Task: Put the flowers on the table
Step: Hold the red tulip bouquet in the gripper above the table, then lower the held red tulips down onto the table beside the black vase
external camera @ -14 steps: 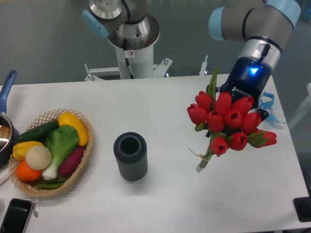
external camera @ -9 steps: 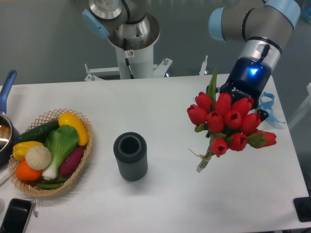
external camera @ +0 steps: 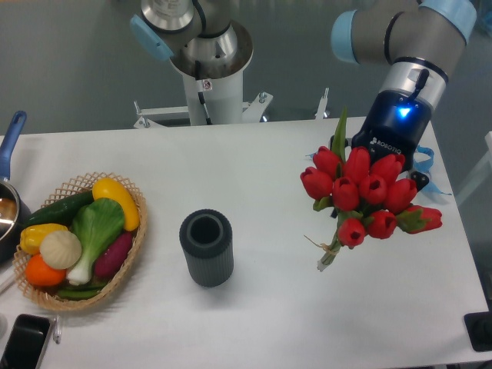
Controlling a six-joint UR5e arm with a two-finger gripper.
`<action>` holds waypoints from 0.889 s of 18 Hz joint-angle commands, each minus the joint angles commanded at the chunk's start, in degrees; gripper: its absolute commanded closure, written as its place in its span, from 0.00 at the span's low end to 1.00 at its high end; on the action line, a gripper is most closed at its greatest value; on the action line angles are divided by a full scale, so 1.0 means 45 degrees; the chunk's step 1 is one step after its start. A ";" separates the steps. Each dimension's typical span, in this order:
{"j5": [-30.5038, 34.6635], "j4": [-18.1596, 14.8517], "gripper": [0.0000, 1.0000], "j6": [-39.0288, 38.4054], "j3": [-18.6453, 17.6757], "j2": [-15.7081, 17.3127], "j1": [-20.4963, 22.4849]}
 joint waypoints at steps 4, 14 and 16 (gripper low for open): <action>0.1483 0.0000 0.56 0.0000 0.0058 0.0001 -0.0175; 0.6011 -0.0019 0.56 0.2009 -0.0742 -0.0175 -0.1502; 0.7010 -0.0019 0.56 0.2167 -0.0801 -0.0506 -0.1873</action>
